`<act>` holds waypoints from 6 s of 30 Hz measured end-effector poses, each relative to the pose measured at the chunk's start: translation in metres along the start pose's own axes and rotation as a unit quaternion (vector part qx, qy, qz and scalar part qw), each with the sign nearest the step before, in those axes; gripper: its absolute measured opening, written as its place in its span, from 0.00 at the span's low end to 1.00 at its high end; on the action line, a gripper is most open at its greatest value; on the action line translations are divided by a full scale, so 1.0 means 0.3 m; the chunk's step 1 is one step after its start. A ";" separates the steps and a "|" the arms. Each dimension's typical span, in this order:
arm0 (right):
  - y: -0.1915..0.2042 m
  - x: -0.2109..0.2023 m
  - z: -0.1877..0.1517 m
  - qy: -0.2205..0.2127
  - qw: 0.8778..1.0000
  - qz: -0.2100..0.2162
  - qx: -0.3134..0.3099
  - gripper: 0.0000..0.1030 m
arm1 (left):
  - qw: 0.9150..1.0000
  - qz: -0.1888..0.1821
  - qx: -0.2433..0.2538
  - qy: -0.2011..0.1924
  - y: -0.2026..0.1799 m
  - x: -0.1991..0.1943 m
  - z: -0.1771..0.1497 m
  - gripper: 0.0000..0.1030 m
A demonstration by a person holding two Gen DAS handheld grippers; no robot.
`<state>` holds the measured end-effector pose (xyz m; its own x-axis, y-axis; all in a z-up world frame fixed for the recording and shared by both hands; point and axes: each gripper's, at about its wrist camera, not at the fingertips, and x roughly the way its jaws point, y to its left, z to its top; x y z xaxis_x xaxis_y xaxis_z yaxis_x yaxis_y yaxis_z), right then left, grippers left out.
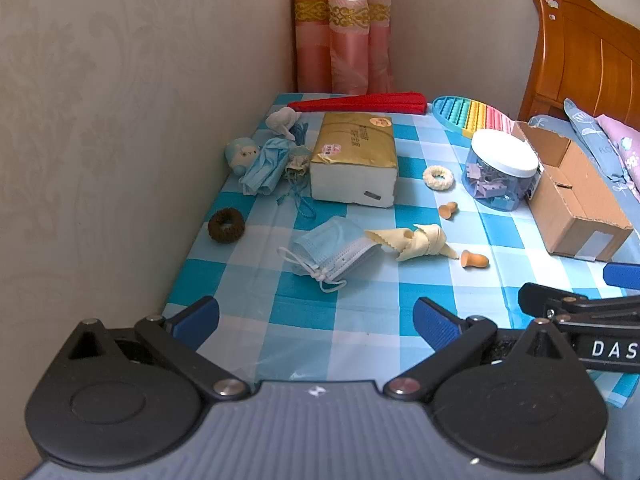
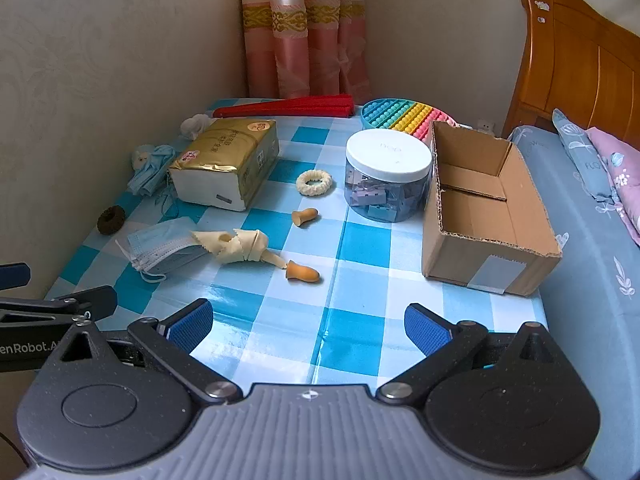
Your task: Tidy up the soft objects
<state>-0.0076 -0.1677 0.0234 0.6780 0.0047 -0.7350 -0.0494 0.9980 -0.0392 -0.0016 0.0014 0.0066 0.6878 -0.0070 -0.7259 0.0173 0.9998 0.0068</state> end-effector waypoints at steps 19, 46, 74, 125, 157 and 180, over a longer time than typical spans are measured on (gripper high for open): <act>0.000 -0.011 0.005 -0.006 1.000 -0.003 -0.003 1.00 | 1.000 0.001 0.001 -0.005 -0.006 -0.015 0.004 0.99; 0.000 -0.021 0.009 -0.015 1.000 -0.005 -0.007 1.00 | 1.000 0.002 0.001 -0.009 0.002 -0.023 0.008 0.99; 0.004 0.080 0.005 -0.006 0.999 0.018 -0.050 1.00 | 0.999 0.009 0.030 -0.043 -0.031 0.062 -0.005 0.99; -0.047 0.360 -0.051 0.012 0.993 0.073 -0.097 1.00 | 0.996 -0.042 0.082 -0.022 -0.020 0.414 0.061 0.79; 0.024 0.406 0.046 0.002 0.997 0.048 -0.055 0.39 | 0.996 -0.078 0.040 -0.003 0.017 0.403 0.058 0.49; -0.046 0.321 -0.026 0.013 0.996 0.030 -0.077 0.36 | 0.997 -0.077 0.031 -0.002 0.036 0.346 0.045 0.39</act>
<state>0.0526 -0.1815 -0.0523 0.6522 0.0598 -0.7557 -0.2025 0.9744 -0.0976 0.0796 0.0111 -0.0594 0.6765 -0.1609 -0.7187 0.1678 0.9838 -0.0623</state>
